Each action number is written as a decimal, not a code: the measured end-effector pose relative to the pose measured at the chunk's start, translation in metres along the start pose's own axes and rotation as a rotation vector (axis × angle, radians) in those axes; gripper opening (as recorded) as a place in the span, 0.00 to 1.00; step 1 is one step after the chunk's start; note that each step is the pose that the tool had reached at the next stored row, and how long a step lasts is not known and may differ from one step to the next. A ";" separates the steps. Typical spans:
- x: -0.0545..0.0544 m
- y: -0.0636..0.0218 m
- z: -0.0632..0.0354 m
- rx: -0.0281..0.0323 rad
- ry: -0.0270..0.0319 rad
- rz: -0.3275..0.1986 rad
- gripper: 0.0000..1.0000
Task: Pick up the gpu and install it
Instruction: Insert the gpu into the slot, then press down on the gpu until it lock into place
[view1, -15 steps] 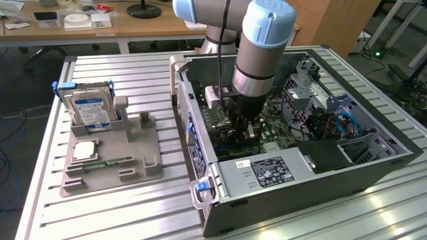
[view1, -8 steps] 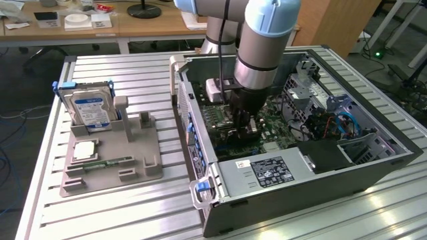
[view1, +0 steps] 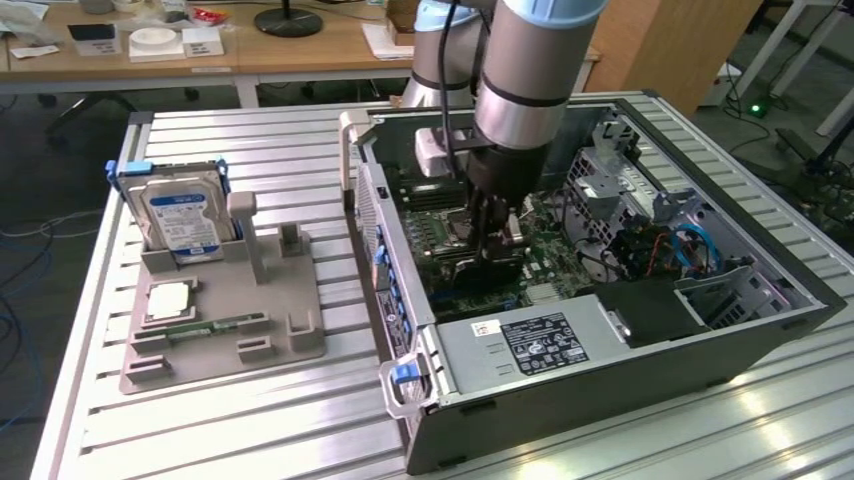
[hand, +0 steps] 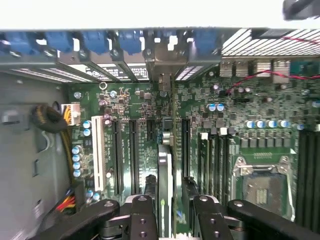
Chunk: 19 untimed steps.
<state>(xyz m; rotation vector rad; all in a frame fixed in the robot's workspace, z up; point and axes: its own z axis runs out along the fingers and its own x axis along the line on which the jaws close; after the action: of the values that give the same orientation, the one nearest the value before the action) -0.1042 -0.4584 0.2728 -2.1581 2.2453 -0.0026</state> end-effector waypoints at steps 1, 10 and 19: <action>0.000 -0.0001 -0.0040 0.0003 0.0001 0.000 0.35; 0.000 -0.0002 -0.0096 0.0008 0.0000 0.000 0.15; 0.000 -0.0002 -0.0096 0.0008 0.0000 0.000 0.10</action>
<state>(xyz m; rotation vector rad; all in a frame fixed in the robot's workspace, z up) -0.1042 -0.4584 0.2824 -2.1577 2.2449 -0.0035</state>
